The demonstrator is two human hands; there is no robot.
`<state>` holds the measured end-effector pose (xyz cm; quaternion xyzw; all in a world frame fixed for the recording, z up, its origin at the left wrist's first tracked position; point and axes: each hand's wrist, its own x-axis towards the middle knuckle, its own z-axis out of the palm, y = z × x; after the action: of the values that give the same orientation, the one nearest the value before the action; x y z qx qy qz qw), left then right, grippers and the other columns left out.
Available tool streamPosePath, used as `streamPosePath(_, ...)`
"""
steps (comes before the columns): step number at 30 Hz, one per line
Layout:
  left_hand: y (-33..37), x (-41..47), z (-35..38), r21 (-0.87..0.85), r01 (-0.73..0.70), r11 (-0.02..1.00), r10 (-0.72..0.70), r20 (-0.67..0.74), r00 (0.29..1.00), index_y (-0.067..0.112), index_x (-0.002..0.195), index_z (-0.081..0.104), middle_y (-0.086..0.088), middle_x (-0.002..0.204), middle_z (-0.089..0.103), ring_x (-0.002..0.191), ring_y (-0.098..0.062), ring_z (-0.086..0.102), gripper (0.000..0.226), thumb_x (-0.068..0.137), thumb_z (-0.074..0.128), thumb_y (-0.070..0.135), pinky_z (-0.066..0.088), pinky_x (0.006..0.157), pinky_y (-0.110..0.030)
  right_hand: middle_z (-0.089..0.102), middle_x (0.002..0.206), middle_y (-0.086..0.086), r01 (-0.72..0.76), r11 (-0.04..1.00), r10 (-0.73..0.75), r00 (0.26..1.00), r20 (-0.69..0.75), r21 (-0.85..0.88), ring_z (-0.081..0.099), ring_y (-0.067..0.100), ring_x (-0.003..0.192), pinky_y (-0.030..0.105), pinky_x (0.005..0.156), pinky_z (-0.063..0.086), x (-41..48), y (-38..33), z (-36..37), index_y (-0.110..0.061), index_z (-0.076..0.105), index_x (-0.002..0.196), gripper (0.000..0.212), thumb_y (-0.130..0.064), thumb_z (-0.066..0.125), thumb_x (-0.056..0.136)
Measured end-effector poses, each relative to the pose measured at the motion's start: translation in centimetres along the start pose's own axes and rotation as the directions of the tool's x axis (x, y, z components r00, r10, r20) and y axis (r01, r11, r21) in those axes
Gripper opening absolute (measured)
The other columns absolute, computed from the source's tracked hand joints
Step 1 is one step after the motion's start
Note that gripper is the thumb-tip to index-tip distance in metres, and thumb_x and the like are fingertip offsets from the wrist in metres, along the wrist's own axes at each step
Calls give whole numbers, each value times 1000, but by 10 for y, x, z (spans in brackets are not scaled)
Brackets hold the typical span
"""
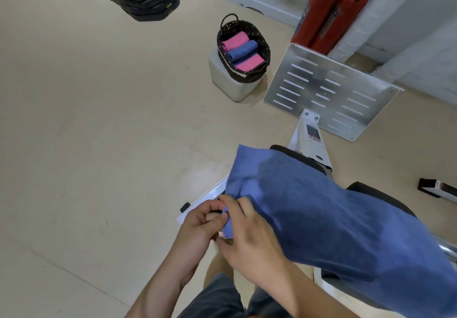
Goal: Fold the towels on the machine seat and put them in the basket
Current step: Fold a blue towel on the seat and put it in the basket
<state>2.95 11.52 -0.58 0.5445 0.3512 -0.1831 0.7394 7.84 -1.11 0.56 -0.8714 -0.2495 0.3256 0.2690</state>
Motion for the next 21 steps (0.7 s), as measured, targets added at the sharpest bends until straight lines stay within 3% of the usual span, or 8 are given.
streamPosePath(2, 2, 4, 2, 50, 8, 999, -9, 4, 1000, 9, 94, 67, -11, 87, 69, 83, -19, 61, 21, 84, 59, 25, 46, 80, -34, 51, 120, -3, -76, 996, 81, 988, -129, 46, 60, 21, 98, 34, 82, 52, -1, 1, 10, -31, 34, 138, 54, -20, 57, 90)
streamPosePath(4, 3, 17, 3, 67, 67, 996, -64, -43, 997, 8, 94, 64, -11, 89, 67, 88, -23, 61, 26, 86, 57, 32, 46, 82, -37, 60, 120, 1, -116, 991, 125, 975, -184, 63, 62, 25, 100, 37, 82, 53, -4, 5, 15, -24, 40, 140, 48, -17, 51, 93)
streamPosePath(8, 12, 58, 18, 43, 254, 966, -252, -54, 966, 14, 110, 56, -2, 76, 66, 70, -17, 62, 25, 92, 54, 31, 49, 64, -29, 73, 86, -5, -101, 994, 109, 938, -330, 39, 68, 14, 70, 25, 59, 54, -13, 6, 13, -19, 65, 116, 33, -25, 47, 89)
streamPosePath(11, 19, 90, 31, 75, 262, 962, -259, -49, 965, 25, 110, 57, -3, 90, 71, 73, -19, 66, 24, 87, 62, 24, 54, 67, -33, 72, 71, -8, -90, 995, 98, 928, -359, 37, 65, 9, 58, 20, 49, 50, -19, 11, 11, -19, 70, 105, 34, -26, 43, 85)
streamPosePath(14, 27, 116, 43, 160, 230, 960, -217, -92, 972, 19, 105, 64, -16, 103, 70, 77, -24, 67, 26, 83, 63, 6, 57, 76, -37, 74, 97, -2, -105, 981, 148, 946, -288, 161, 68, 14, 83, 27, 72, 54, -26, 17, 10, -23, 57, 131, 37, -21, 45, 96)
streamPosePath(16, 33, 130, 49, 190, 178, 965, -146, -171, 974, 12, 97, 69, -17, 104, 70, 76, -21, 65, 21, 83, 61, -1, 57, 74, -32, 69, 116, -1, -128, 956, 194, 951, -241, 265, 63, 18, 101, 31, 86, 50, -33, 21, 10, -28, 42, 143, 44, -25, 39, 99)
streamPosePath(18, 41, 137, 54, 339, 81, 937, 4, -243, 970, 13, 98, 71, -10, 108, 69, 82, -16, 63, 27, 81, 56, -1, 55, 78, -30, 65, 124, -4, -132, 933, 226, 939, -261, 334, 61, 14, 108, 28, 91, 47, -39, 24, 8, -30, 37, 145, 46, -27, 39, 99)
streamPosePath(21, 61, 135, 68, 520, -66, 852, 209, -221, 953, 16, 111, 69, -1, 113, 66, 99, -20, 62, 39, 80, 49, 2, 50, 85, -28, 63, 126, -10, -158, 829, 337, 907, -252, 537, 60, 4, 108, 22, 92, 48, -49, 30, 3, -31, 42, 142, 46, -25, 47, 97)
